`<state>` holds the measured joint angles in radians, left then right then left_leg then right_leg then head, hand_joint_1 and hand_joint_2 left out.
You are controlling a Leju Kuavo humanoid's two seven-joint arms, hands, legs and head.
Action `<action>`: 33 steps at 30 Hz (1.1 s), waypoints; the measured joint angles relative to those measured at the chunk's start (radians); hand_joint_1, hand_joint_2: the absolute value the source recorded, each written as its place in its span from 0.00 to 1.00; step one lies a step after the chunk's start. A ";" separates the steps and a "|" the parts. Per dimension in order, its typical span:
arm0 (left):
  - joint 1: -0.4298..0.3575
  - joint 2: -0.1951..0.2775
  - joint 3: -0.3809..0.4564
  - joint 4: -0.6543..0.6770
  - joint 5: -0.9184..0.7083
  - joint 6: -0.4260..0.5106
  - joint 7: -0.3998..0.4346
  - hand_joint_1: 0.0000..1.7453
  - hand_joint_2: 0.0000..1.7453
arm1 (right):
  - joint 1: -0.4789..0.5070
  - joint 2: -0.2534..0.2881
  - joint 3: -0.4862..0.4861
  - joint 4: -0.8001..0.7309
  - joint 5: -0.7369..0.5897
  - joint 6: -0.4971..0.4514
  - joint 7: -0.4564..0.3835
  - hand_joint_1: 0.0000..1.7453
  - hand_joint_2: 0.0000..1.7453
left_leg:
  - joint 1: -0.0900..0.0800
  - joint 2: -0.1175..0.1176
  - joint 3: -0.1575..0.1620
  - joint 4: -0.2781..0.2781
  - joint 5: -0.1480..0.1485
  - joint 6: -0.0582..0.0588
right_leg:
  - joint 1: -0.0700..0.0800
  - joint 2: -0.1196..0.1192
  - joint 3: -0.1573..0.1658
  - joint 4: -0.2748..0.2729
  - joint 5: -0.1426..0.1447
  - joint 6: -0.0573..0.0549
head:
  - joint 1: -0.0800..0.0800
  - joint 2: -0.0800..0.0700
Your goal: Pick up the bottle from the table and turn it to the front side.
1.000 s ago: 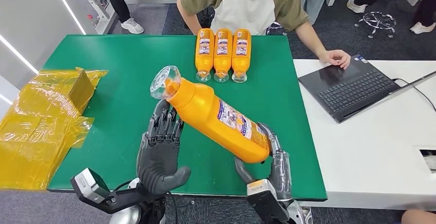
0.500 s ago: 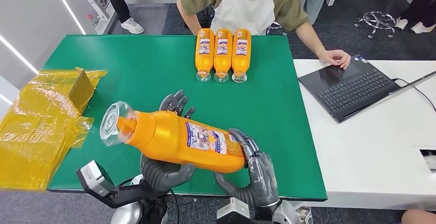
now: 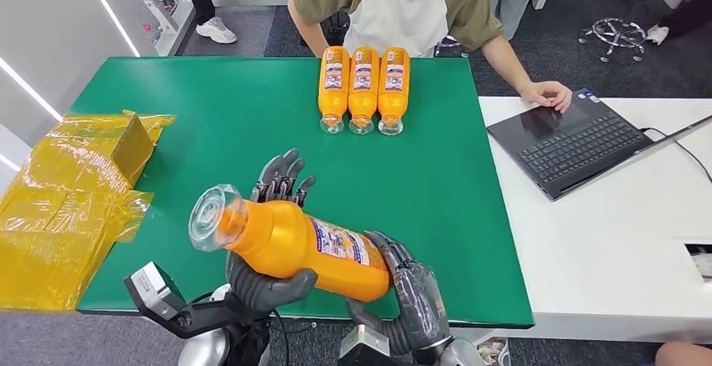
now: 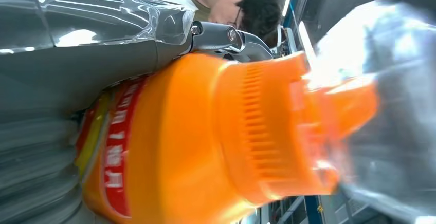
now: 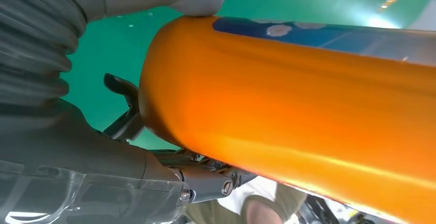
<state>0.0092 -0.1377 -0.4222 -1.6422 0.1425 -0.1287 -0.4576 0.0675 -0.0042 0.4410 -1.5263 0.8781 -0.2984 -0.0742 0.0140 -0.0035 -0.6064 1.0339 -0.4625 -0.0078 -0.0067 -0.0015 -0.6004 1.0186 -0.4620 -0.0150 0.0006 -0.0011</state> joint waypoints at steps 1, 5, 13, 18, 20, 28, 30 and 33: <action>0.001 -0.003 0.004 0.000 -0.004 0.000 0.005 0.00 1.00 | 0.002 0.000 -0.003 0.000 0.010 0.003 0.009 1.00 1.00 | 0.000 0.000 0.000 0.000 0.000 0.000 | 0.000 0.000 0.000 0.000 0.000 0.000 | 0.000 0.000; 0.003 -0.014 0.018 -0.003 -0.020 0.000 0.014 0.00 1.00 | 0.010 0.000 -0.018 0.000 0.068 0.019 0.058 1.00 1.00 | 0.000 0.000 0.000 0.000 0.000 0.000 | 0.000 0.000 0.000 0.000 0.000 0.000 | 0.000 0.000; 0.006 -0.029 0.039 -0.012 -0.040 -0.014 0.024 1.00 1.00 | 0.028 0.000 -0.045 0.000 0.159 0.033 0.086 1.00 1.00 | 0.000 0.000 0.000 0.000 0.000 0.000 | 0.000 0.000 0.000 0.000 0.000 0.000 | 0.000 0.000; 0.006 -0.029 0.041 -0.015 -0.060 -0.032 0.024 1.00 1.00 | 0.033 0.001 -0.053 -0.006 0.184 0.034 0.085 1.00 1.00 | 0.000 0.000 0.000 0.000 0.000 0.000 | 0.000 0.000 0.000 0.000 0.000 0.000 | 0.000 0.000; 0.006 -0.029 0.042 -0.015 -0.066 -0.046 0.024 1.00 1.00 | 0.033 0.002 -0.058 -0.008 0.191 0.032 0.081 1.00 1.00 | 0.000 0.000 0.000 0.000 0.000 0.000 | 0.000 0.000 0.000 0.000 0.000 0.000 | 0.000 0.000; 0.004 -0.034 0.047 -0.015 -0.067 -0.073 0.025 1.00 1.00 | 0.035 0.002 -0.061 -0.010 0.201 0.028 0.068 0.47 1.00 | 0.000 0.000 0.000 0.000 0.000 0.000 | 0.000 0.000 0.000 0.000 0.000 0.000 | 0.000 0.000; 0.004 -0.036 0.049 -0.015 -0.066 -0.071 0.025 1.00 1.00 | 0.039 0.003 -0.060 -0.016 0.186 0.016 0.060 0.00 1.00 | 0.000 0.000 0.000 0.000 0.000 0.000 | 0.000 0.000 0.000 0.000 0.000 0.000 | 0.000 0.000; 0.004 -0.038 0.051 -0.017 -0.066 -0.058 0.024 1.00 1.00 | 0.048 0.016 -0.063 -0.026 0.061 -0.051 0.010 0.00 1.00 | 0.000 0.000 0.000 0.000 0.000 0.000 | 0.000 0.000 0.000 0.000 0.000 0.000 | 0.000 0.000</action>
<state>0.0128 -0.1762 -0.3708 -1.6592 0.0770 -0.1867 -0.4339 0.1159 0.0114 0.3781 -1.5523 0.9395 -0.3499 -0.0642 0.0140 -0.0037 -0.6067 1.0338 -0.4625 -0.0078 -0.0067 -0.0017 -0.6002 1.0188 -0.4620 -0.0150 0.0005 -0.0011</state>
